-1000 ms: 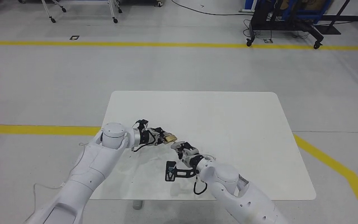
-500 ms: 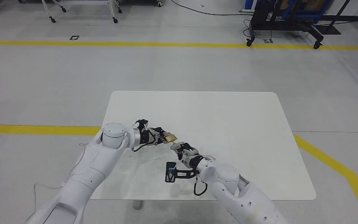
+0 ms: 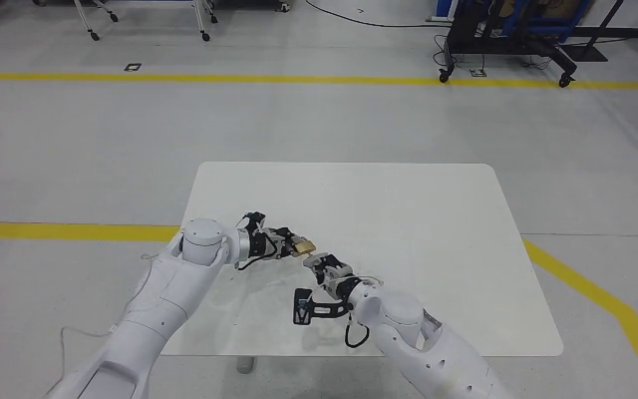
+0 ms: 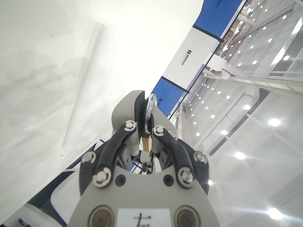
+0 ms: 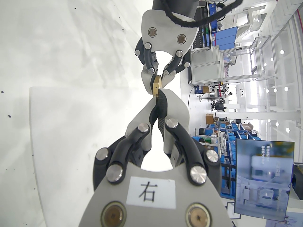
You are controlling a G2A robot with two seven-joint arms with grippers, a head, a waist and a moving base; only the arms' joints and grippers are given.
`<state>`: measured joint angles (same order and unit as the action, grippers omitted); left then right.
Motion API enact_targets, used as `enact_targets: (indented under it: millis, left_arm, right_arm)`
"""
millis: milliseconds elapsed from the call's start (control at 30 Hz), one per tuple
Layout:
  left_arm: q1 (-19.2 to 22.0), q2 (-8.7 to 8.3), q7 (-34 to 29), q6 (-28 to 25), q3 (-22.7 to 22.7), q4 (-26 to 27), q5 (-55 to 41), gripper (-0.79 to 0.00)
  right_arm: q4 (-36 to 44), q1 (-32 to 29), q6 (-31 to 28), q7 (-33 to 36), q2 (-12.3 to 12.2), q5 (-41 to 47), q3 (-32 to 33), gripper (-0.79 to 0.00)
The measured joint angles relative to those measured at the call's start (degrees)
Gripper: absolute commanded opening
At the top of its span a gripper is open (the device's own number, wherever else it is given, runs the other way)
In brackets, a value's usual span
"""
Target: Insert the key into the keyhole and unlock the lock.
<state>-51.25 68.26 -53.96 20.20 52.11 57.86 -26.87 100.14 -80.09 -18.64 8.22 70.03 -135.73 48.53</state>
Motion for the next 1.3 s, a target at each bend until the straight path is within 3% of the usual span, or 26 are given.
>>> enact_targets:
  millis: [600,1233,1300]
  left_arm:
    - [-0.3,-0.07,-2.91,-1.13,0.59,0.46,-0.27,-0.785]
    - [-1.17,-0.37,-3.71,-1.14,1.51,1.75,-0.12,-0.785]
    - [-1.17,-0.37,-3.62,-1.16,1.57,1.77,-0.11,-0.785]
  right_arm:
    - [-0.94,1.01,-0.67,1.01,0.65,0.16,-0.24,-0.785]
    - [-1.51,0.23,2.32,0.42,0.96,0.72,1.14,-0.785]
    - [-1.44,0.18,2.51,0.29,0.98,0.84,1.28,-0.668]
